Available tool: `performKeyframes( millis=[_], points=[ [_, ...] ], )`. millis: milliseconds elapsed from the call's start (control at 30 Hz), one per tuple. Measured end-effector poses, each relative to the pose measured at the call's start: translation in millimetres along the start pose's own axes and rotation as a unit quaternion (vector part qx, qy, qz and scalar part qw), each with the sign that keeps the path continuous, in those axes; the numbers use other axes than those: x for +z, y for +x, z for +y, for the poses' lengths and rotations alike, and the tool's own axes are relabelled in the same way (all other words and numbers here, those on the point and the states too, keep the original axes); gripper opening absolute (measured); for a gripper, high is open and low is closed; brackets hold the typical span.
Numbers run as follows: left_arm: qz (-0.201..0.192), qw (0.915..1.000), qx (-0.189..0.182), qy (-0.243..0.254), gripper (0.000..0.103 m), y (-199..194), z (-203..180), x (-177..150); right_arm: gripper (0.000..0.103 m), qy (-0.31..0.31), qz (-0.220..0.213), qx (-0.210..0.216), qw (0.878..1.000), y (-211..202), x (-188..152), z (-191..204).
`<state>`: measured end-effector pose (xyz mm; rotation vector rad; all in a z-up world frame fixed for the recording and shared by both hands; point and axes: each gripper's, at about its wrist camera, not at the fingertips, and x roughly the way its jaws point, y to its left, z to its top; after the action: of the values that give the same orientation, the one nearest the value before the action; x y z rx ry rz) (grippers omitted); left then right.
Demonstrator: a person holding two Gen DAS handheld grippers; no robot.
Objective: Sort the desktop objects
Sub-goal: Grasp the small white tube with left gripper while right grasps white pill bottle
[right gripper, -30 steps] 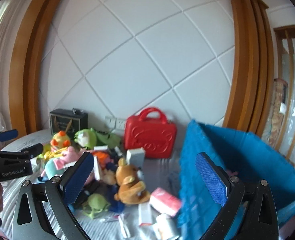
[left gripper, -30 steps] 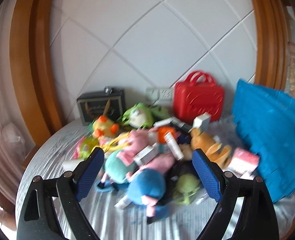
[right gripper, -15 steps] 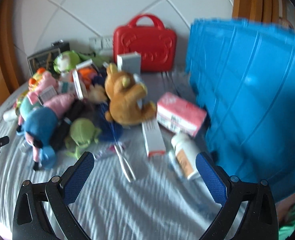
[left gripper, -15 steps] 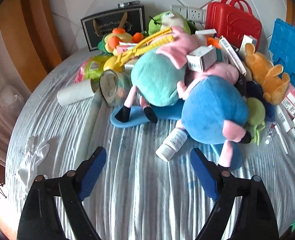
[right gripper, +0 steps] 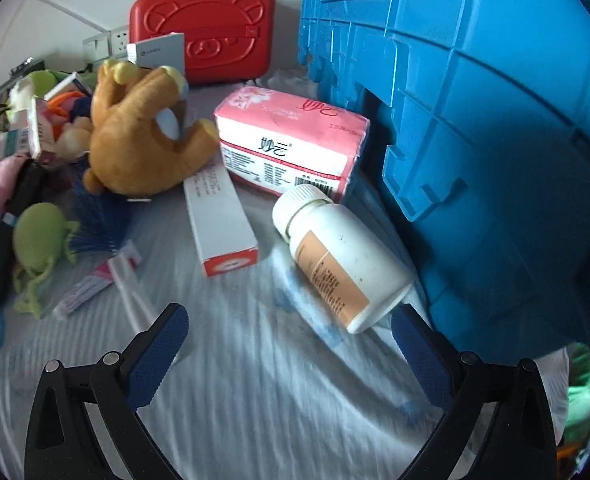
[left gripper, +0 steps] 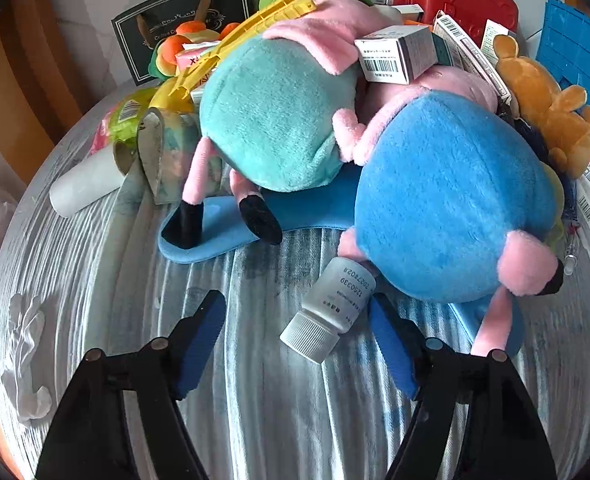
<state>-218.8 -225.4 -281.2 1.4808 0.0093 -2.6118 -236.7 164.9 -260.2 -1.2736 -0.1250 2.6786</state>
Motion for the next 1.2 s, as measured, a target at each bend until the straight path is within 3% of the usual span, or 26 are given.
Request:
performKeyframes(
  millis=[167, 233, 333, 400, 567, 800, 1100, 1200],
  points=[
    [0.003, 0.9999, -0.009, 0.004, 0.063, 6.4, -1.8, 0.0, 0.103, 0.017, -0.002, -0.060, 0.998, 27.2, 8.2, -4.6],
    [0.003, 0.9998, -0.017, 0.004, 0.052, 6.7, -2.3, 2.4, 0.103, 0.026, -0.003, -0.066, 0.997, 37.1, 11.9, -9.1],
    [0.004, 0.9996, -0.029, 0.000, 0.032, 7.3, -4.0, 6.0, 0.103, 0.033, 0.006, -0.042, 0.999, 49.5, 16.1, -14.4],
    [0.002, 0.9995, -0.032, -0.008, 0.028, 7.6, -4.1, 6.6, 0.103, 0.027, 0.008, -0.003, 1.000, 44.7, 14.6, -11.7],
    [-0.003, 0.9990, -0.035, -0.027, 0.028, 6.7, 4.3, 3.1, 0.103, -0.009, 0.001, 0.095, 0.995, 12.9, 0.8, 6.8],
    [-0.005, 0.9984, -0.032, -0.046, 0.027, -6.5, 29.9, -10.3, 0.103, -0.025, -0.024, 0.032, 0.999, 7.6, 11.3, -6.3],
    [-0.011, 0.9983, -0.023, -0.053, 0.027, -11.6, 29.2, -14.6, 0.103, -0.043, -0.030, 0.012, 0.999, 32.1, 14.3, -5.8],
    [-0.012, 0.9983, -0.020, -0.054, 0.027, -12.5, 30.4, -13.1, 0.103, -0.032, -0.028, 0.022, 0.999, 40.1, 21.9, -10.9]
  ],
)
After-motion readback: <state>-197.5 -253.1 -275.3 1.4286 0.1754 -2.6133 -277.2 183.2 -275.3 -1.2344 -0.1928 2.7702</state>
